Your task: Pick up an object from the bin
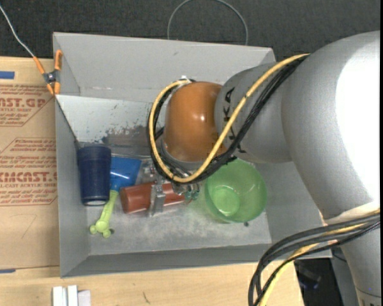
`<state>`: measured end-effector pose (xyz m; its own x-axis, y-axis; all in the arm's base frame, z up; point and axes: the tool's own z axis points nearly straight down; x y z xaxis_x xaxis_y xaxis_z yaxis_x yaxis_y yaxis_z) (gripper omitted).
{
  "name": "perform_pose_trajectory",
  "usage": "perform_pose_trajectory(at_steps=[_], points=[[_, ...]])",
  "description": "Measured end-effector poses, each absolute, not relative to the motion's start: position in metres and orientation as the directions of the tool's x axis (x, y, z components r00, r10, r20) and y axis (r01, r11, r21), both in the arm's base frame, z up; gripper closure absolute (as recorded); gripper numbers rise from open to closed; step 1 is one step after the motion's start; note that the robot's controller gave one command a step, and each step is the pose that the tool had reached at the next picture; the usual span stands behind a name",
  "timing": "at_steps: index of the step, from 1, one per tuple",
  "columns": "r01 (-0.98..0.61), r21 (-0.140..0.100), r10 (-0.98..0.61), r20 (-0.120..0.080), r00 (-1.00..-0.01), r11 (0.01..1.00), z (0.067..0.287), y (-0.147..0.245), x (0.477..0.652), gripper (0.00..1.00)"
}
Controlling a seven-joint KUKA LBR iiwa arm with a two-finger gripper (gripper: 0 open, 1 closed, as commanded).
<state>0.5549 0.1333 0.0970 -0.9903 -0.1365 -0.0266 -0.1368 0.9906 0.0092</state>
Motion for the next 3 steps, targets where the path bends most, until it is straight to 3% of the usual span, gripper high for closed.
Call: perform_pose_trajectory(at_steps=[1, 2, 3], points=[[-0.137, 0.009, -0.136, -0.027, -0.99, 0.991, 0.097, 0.133, 0.555, 1.0], [-0.146, 0.008, -0.146, -0.025, -0.989, 0.989, 0.184, 0.138, 0.562, 1.0], [-0.004, 0.015, -0.004, -0.031, -1.0, 1.0, 0.122, 0.145, 0.576, 1.0]])
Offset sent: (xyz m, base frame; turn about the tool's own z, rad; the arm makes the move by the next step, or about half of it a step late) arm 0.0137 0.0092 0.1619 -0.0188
